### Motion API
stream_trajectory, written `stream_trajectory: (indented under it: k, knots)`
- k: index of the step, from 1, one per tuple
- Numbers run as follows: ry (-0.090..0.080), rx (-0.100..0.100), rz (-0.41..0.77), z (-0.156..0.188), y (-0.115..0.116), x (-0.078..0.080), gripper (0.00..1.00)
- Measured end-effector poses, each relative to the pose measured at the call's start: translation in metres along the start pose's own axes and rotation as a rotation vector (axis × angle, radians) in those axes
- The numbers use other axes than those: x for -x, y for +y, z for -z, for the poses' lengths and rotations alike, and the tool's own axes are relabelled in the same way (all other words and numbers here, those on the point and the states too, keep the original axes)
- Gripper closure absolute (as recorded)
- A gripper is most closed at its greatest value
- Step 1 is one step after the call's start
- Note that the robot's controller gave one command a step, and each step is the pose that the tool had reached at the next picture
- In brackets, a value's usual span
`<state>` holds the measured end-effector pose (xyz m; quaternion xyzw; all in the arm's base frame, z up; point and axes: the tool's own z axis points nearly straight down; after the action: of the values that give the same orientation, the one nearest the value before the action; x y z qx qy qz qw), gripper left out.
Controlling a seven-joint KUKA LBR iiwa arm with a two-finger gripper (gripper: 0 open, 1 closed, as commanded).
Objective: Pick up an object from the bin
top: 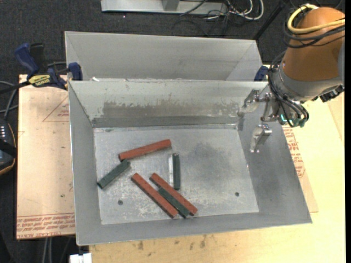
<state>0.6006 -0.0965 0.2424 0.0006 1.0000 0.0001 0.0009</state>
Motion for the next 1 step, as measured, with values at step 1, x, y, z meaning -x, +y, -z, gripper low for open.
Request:
stream_trajectory:
  k: [1]
  knots:
    - [-0.008,-0.001,0.029,-0.0415,-0.0109,-0.0337,0.0]
